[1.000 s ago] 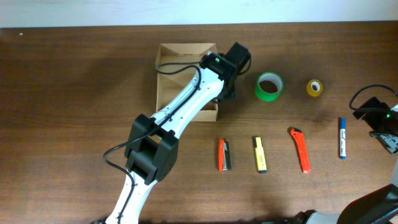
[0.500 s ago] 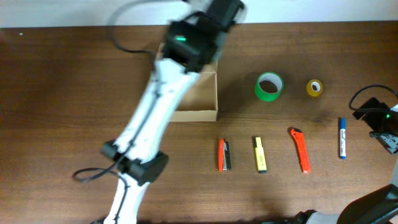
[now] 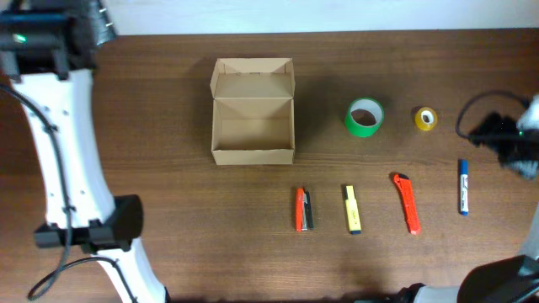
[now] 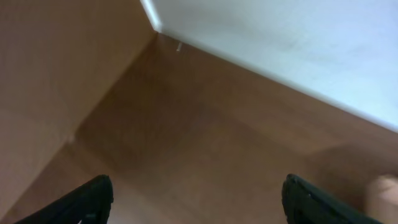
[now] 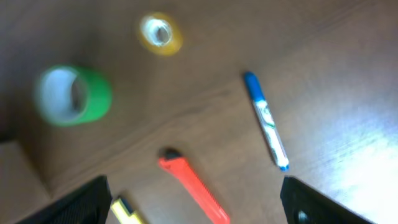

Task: Pack container
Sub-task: 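Retract the left gripper and move the right gripper to the green tape, then grasp the green tape roll rim with the right gripper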

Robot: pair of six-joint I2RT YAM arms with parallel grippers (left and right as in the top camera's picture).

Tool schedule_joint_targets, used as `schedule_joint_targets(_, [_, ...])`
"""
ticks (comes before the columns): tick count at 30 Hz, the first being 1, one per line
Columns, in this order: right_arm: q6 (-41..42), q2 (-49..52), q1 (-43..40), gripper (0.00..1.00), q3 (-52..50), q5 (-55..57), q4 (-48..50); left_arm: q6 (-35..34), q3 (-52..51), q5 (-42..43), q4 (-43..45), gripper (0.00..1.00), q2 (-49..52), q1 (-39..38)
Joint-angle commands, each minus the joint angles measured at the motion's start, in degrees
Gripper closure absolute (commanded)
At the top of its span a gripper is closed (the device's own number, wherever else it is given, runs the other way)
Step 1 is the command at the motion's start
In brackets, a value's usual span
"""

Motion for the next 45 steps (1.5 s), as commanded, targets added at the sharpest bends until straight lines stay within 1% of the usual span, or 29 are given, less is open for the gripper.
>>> schedule_joint_targets(1, [-2.47,4.17,7.26,0.11,13.38,3.96,-4.5,3.15,-8.52,7.54,0.57,0.07,-0.22,4.57])
schedule_joint_targets(4, [-2.64,10.78,13.46,0.08,25.16,5.55,-9.64,4.17,-17.27,8.57,1.53,0.02,-0.2,7.54])
schedule_joint_targets(5, [-2.67,13.53,15.43,0.08,28.48,5.6,-10.91,4.17,-20.2,8.57,1.84,0.0,-0.2,8.37])
schedule_joint_targets(6, [-2.67,15.37,16.65,0.08,30.23,5.6,-11.56,4.17,-22.23,8.55,2.05,0.0,-0.2,8.87])
schedule_joint_targets(12, [-2.64,27.28,21.64,0.09,31.65,6.23,-14.45,4.15,-36.59,8.52,2.69,0.0,-0.2,10.88])
schedule_joint_targets(16, [-2.67,31.78,22.27,0.1,31.65,6.45,-14.62,4.15,-41.51,8.52,3.56,0.0,-0.2,10.86])
schedule_joint_targets(18, [-2.64,33.86,22.25,0.13,31.65,6.43,-14.6,4.15,-42.99,8.55,4.09,0.0,-0.2,10.86])
schedule_joint_targets(26, [-2.62,37.73,23.45,0.18,31.65,5.18,-13.09,4.15,-44.19,8.55,4.39,0.0,-0.2,10.86])
schedule_joint_targets(38, [-2.67,42.07,29.0,0.18,31.63,5.62,-8.76,4.15,-44.19,8.55,4.39,0.0,-0.2,10.86])
schedule_joint_targets(45, [-2.64,44.3,29.42,0.17,31.63,6.43,-7.32,4.15,-44.19,8.55,4.39,0.0,-0.2,10.86])
